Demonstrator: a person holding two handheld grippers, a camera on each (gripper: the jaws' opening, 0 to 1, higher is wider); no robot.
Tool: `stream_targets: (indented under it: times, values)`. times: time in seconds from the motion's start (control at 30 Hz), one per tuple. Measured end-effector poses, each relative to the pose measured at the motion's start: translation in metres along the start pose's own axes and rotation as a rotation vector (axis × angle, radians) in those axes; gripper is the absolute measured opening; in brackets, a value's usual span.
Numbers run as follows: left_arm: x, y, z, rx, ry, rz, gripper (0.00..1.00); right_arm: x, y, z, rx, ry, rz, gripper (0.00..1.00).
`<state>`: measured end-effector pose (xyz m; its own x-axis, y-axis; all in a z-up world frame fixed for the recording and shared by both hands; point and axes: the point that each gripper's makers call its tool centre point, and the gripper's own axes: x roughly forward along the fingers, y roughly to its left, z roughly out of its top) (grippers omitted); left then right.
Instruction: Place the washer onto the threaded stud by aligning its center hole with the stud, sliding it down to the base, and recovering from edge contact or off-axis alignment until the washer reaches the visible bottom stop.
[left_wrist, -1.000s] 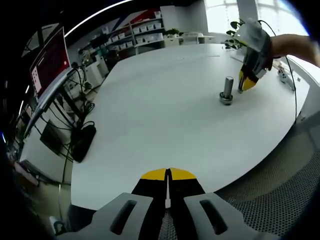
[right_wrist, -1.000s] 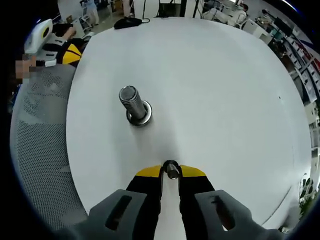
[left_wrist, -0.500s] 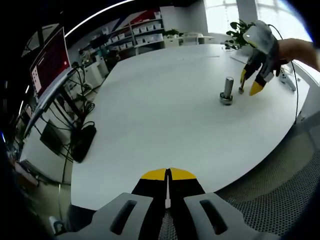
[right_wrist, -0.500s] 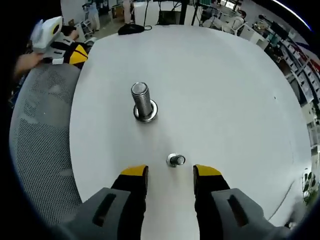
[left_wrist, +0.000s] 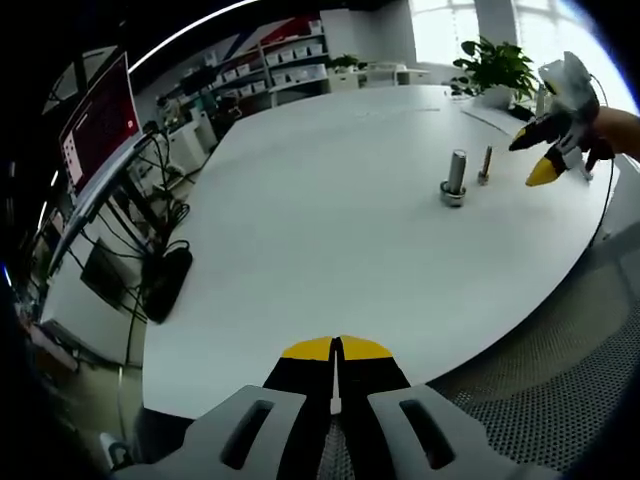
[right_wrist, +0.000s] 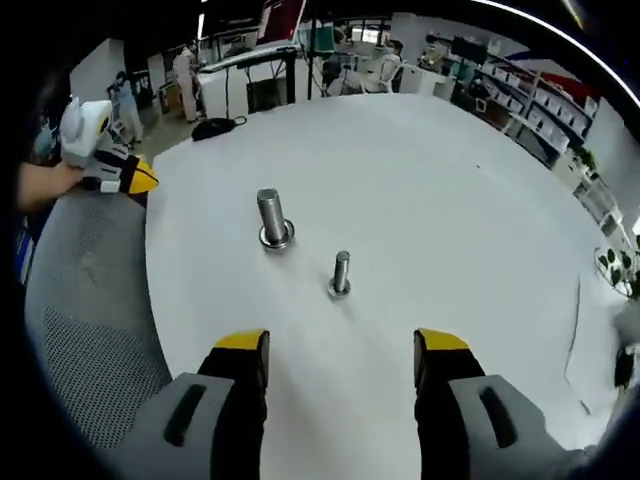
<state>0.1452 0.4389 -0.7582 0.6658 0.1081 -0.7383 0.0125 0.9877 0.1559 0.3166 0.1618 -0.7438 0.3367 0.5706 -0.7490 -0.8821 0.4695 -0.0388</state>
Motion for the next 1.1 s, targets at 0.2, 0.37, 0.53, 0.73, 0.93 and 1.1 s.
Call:
stream_targets:
  times: [0.2, 0.37, 0.53, 0.73, 0.93, 1.1]
  values:
    - [-0.001, 0.001, 0.002, -0.01, -0.009, 0.006, 0.0, -0.025, 0.015, -0.001, 0.01, -0.147, -0.021, 0.77]
    - [-0.003, -0.001, 0.004, -0.006, -0.021, 0.005, 0.0, -0.037, 0.034, -0.012, 0.05, -0.183, -0.002, 0.8]
    - [-0.003, 0.0, 0.004, -0.011, -0.023, 0.008, 0.0, -0.046, 0.046, -0.02, 0.077, -0.211, -0.011, 0.85]
    - [-0.002, -0.001, 0.003, -0.005, -0.013, 0.009, 0.0, -0.056, 0.058, -0.023, 0.078, -0.251, -0.04, 0.89]
    - [-0.003, -0.002, 0.004, -0.009, -0.022, 0.004, 0.0, -0.069, 0.051, -0.028, 0.107, -0.274, -0.094, 0.89]
    - [-0.003, -0.002, 0.004, -0.008, -0.018, 0.005, 0.0, -0.076, 0.044, -0.037, 0.127, -0.305, -0.201, 0.87]
